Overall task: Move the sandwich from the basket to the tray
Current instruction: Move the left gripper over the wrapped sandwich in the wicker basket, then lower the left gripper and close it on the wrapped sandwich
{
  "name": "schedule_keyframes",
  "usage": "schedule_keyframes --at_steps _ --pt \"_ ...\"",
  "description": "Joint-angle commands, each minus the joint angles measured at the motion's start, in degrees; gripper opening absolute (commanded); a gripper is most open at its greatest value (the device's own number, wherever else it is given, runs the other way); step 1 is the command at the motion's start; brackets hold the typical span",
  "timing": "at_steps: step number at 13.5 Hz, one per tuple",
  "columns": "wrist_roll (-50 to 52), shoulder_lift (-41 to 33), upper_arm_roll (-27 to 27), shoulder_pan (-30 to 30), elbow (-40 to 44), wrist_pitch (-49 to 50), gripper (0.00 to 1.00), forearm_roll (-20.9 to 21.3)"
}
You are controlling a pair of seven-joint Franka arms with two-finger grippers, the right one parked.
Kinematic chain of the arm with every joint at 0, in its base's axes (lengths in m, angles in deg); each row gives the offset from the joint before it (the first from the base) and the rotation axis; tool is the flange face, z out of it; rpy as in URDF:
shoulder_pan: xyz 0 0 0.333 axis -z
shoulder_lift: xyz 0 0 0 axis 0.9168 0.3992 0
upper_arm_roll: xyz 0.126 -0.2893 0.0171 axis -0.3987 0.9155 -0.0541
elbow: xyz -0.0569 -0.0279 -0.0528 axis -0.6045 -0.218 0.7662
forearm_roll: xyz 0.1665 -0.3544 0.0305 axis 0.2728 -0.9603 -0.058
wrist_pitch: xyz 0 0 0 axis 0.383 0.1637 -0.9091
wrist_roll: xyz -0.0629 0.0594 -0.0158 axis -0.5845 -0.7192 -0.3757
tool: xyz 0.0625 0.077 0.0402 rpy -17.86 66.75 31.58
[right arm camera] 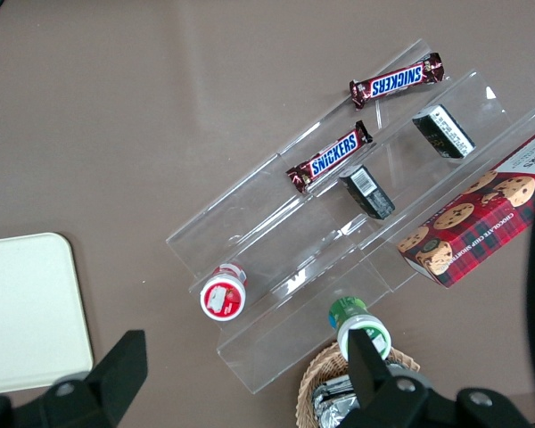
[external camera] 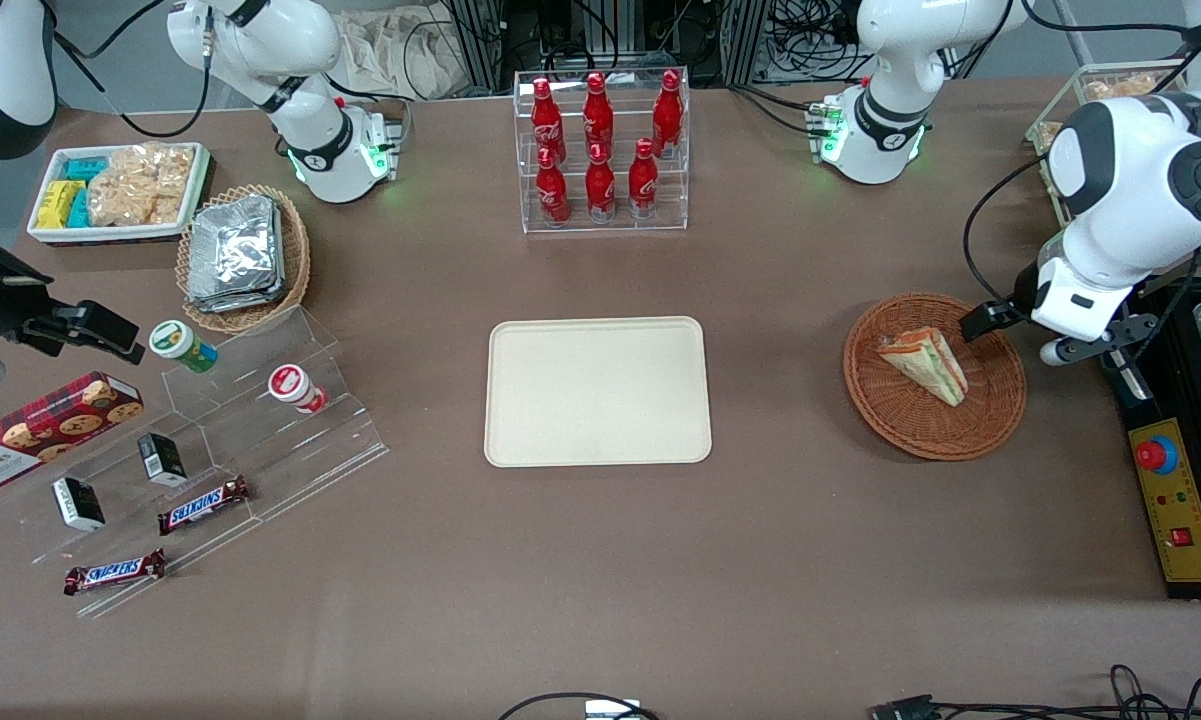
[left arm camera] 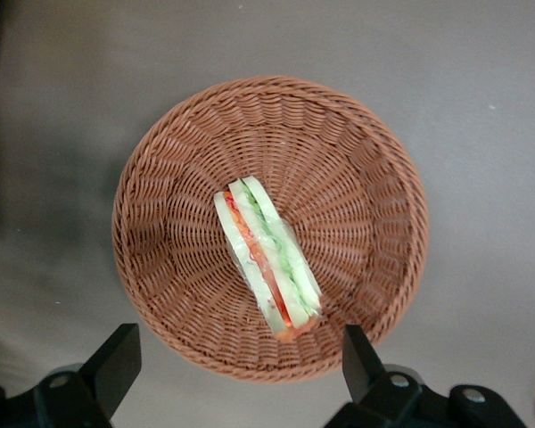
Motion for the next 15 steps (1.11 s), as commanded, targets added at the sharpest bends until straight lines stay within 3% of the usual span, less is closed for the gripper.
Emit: schedule_keyframes --at_steps 1,6,15 --pt "7.02 -0.95 0.34 -0.01 -5.58 -6.89 1.00 0.42" --pt "15.65 3.01 0.78 0.69 -9.11 -14.82 1.00 0.42" --pt "21.81 7.58 0.96 3.42 -13.14 -24.65 1.00 0.42"
